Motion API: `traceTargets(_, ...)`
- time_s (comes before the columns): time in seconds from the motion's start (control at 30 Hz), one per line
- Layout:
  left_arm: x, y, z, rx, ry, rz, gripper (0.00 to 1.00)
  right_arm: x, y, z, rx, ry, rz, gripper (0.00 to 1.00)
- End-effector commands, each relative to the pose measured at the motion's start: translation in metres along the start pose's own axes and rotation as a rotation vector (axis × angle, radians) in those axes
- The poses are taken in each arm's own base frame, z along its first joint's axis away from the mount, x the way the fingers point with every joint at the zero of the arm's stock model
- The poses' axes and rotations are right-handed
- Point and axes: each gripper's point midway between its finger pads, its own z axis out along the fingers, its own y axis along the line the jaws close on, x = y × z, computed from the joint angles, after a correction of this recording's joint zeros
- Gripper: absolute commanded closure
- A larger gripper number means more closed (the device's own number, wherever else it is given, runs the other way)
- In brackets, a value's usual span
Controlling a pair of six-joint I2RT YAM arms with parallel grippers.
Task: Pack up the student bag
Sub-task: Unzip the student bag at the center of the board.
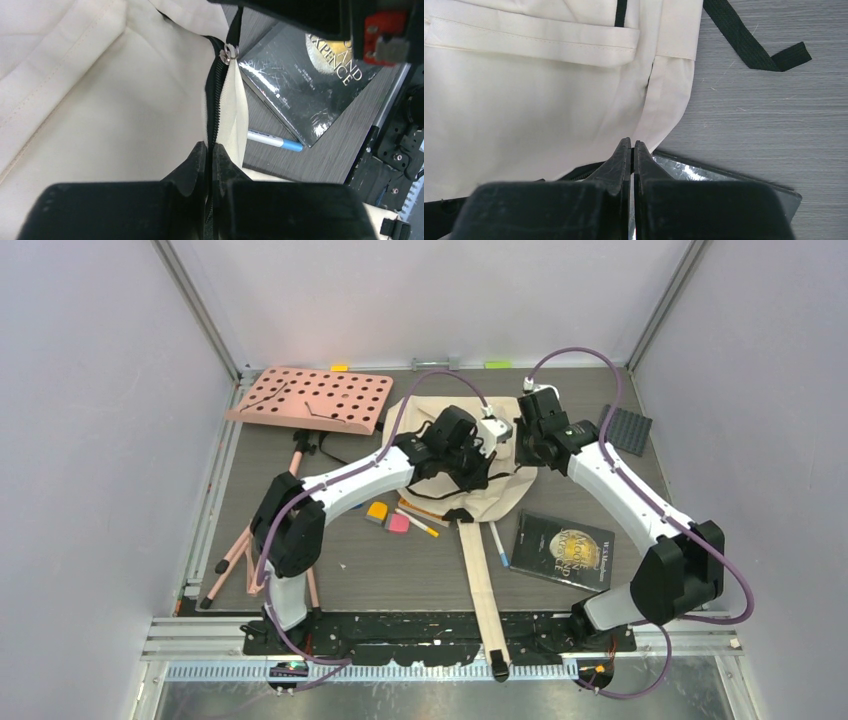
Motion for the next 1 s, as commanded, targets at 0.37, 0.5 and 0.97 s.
traceTargets(0.37, 0.036, -0.002, -0.031, -0.022, 0.066, 0.099, 1.0, -0.034, -0.01, 0.011, 0.115, -0.053, -0.018, 0.99)
traceTargets(0.5, 0.045, -0.001, -0.036, -0.033, 0.084, 0.091, 1.0, -0.03, -0.014, 0.018, 0.139, -0.034, -0.021, 0.99)
traceTargets(0.97, 0.076, 0.001, -0.06, -0.089, 0.128, 0.073, 1.0, -0.005, -0.03, 0.047, 0.18, 0.042, -0.004, 0.99)
